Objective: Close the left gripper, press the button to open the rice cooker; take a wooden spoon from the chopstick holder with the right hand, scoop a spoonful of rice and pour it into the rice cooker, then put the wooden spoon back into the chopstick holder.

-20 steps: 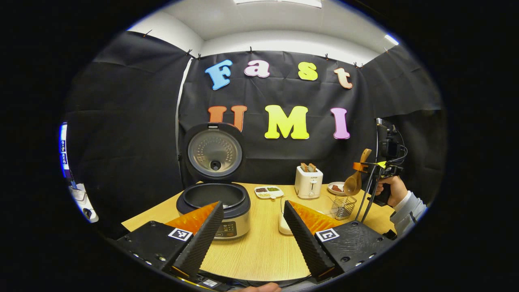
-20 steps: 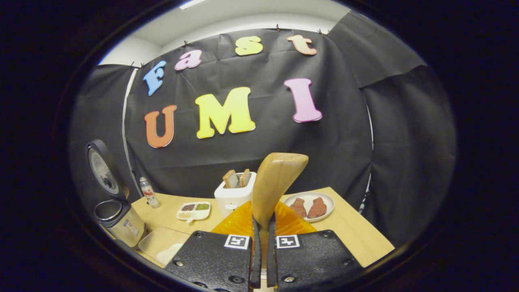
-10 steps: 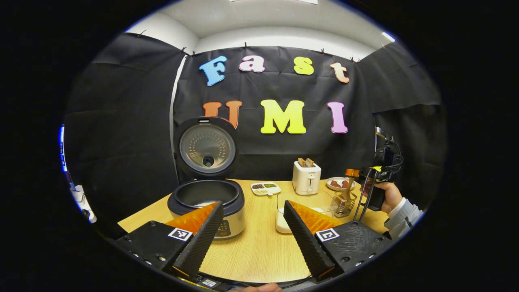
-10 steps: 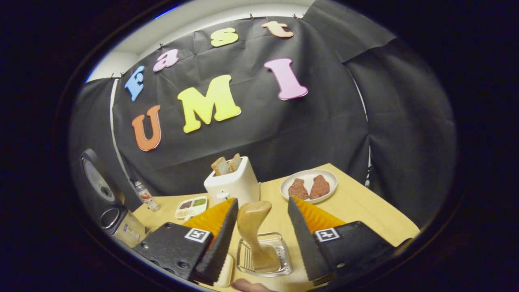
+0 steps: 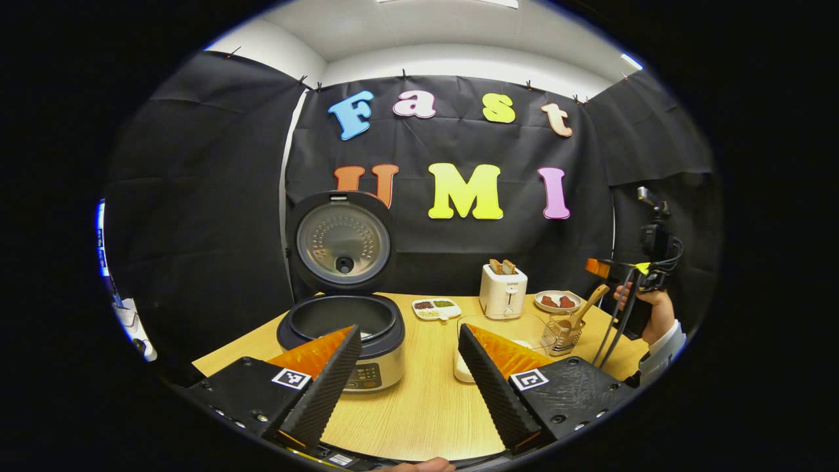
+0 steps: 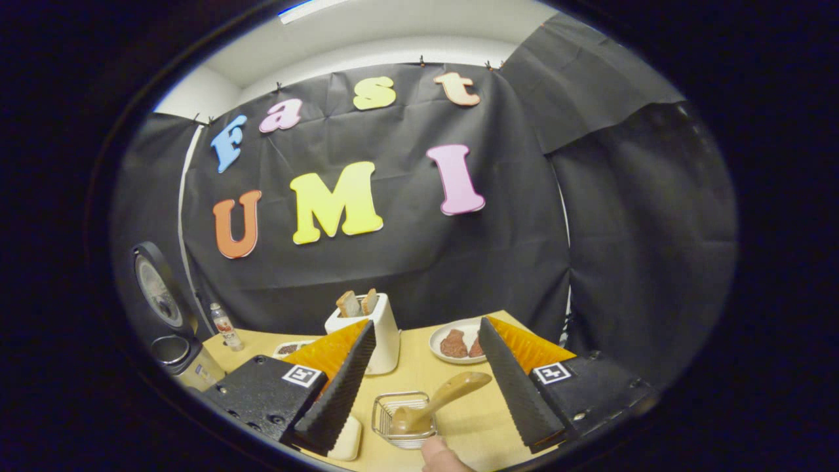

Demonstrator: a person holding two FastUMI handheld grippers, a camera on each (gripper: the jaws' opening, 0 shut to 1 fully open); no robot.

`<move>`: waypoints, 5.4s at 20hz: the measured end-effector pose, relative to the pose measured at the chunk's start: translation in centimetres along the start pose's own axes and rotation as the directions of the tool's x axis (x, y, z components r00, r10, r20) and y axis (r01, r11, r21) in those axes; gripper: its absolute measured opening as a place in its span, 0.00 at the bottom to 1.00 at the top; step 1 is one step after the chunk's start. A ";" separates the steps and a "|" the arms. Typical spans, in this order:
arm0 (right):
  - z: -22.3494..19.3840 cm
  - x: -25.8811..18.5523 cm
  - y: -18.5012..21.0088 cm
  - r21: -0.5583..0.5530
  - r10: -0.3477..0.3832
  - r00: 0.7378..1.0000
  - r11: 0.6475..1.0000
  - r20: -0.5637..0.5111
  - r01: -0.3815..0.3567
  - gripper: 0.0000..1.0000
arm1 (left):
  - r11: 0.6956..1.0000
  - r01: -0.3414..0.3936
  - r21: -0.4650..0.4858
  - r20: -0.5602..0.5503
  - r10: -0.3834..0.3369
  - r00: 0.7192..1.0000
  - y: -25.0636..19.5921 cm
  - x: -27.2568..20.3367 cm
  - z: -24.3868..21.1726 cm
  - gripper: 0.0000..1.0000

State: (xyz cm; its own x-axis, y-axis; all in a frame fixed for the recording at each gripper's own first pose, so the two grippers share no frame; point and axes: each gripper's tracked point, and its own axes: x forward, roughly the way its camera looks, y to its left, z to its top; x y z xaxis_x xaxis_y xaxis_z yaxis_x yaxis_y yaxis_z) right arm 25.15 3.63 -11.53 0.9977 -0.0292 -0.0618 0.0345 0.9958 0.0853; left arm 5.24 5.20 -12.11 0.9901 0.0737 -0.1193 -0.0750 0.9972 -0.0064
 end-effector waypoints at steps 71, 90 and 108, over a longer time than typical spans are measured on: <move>0.6 -27.5 9.3 -0.095 0.295 0.954 0.952 0.045 -0.290 0.94 | 0.992 -0.130 -0.001 -0.270 0.125 0.955 9.7 11.5 0.6 0.93; -2.3 -27.3 11.4 -0.135 0.308 0.951 0.941 -0.026 -0.309 0.94 | 0.993 -0.118 -0.002 -0.319 0.111 0.941 9.4 8.5 -5.2 0.94; -2.0 -25.6 10.1 -0.137 0.248 0.968 0.958 -0.036 -0.250 1.00 | 0.990 -0.143 -0.007 -0.195 0.139 0.971 8.6 7.6 -3.7 0.91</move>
State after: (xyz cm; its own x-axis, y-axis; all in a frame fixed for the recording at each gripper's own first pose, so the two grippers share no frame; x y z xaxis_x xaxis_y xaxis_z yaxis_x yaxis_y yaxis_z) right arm -0.20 14.62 -11.08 0.9724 0.2213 -0.0740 -0.2245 0.9737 -0.0390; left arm 11.70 14.29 -16.70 0.9278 0.2074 -0.3102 -0.2168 0.9762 0.0043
